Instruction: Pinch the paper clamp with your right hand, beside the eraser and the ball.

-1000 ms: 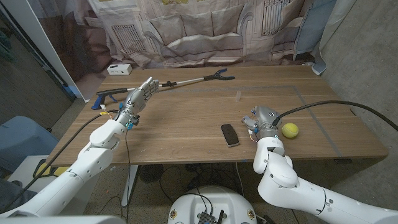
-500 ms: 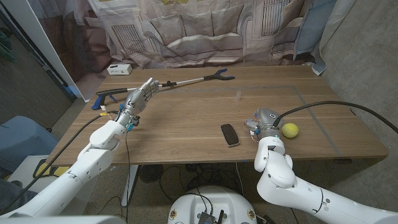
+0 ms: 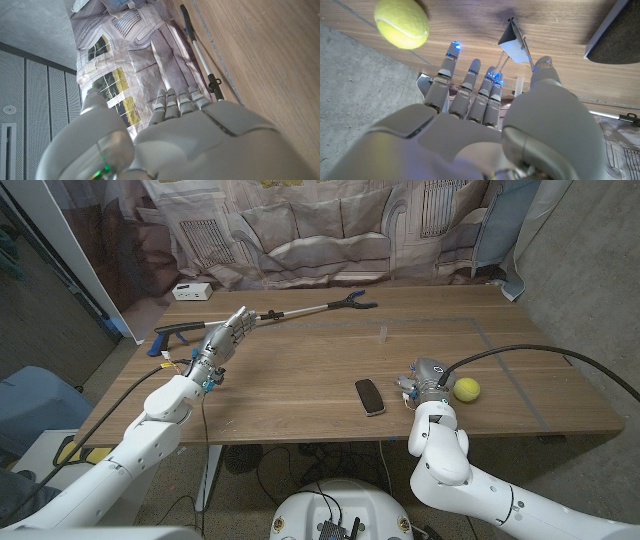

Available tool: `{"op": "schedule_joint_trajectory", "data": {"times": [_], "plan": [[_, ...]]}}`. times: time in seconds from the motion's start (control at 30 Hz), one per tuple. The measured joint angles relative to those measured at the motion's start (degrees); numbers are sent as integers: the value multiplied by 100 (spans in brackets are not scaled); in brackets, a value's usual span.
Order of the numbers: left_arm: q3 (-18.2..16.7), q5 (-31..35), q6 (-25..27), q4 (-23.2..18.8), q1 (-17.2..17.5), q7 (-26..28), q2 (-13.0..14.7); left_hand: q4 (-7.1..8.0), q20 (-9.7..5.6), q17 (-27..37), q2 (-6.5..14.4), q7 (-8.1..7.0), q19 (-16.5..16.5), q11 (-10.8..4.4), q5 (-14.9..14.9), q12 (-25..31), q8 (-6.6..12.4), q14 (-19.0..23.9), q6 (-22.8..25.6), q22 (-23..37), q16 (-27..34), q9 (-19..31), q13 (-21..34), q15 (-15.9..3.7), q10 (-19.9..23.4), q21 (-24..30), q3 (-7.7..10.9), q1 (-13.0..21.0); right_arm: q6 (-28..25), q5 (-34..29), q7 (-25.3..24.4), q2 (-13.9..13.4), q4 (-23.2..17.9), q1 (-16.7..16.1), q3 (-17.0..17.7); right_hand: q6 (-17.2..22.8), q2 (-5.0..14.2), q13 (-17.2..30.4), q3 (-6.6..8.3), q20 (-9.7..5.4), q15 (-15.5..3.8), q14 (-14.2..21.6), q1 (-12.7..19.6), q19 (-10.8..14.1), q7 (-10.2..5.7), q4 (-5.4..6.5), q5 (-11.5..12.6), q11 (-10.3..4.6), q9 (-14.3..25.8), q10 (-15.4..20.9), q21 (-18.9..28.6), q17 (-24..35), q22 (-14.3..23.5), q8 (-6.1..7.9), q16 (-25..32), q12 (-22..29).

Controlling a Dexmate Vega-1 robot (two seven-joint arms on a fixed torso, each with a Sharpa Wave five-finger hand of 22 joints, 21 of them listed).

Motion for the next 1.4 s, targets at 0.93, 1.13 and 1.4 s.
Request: {"op": "schedule_joint_trajectory", "data": {"times": [0.93,1.13,1.4], "plan": [[-26,-12,-36,-15,66,5,-1,0,0,0,0,0,0,0,0,0,0,0,0,0,0,0,0,0,0,0,0,0,-4,-500,623,196,239,-46,34,-908,-44,-26,-189,132,431,-735,-391,-276,54,94,44,173,1,-891,-24,-80,0,-24,-190,-316],[-30,-25,-38,-14,67,-5,0,0,0,0,0,0,0,0,0,0,0,0,0,0,0,0,0,0,0,0,0,0,-5,-582,712,221,252,-60,45,-1030,-58,-26,-212,130,490,-901,-437,-336,70,72,85,225,1,-1064,-24,-106,0,-24,-190,-316],[-32,-32,-40,-3,69,-23,0,24,0,0,0,0,0,0,0,0,0,0,0,0,0,0,0,0,0,0,23,0,-7,-649,762,237,252,-84,64,-1243,-54,-25,-260,120,575,-1145,-537,-387,101,118,85,295,2,-1361,-24,-129,23,-24,-235,-316]]}}
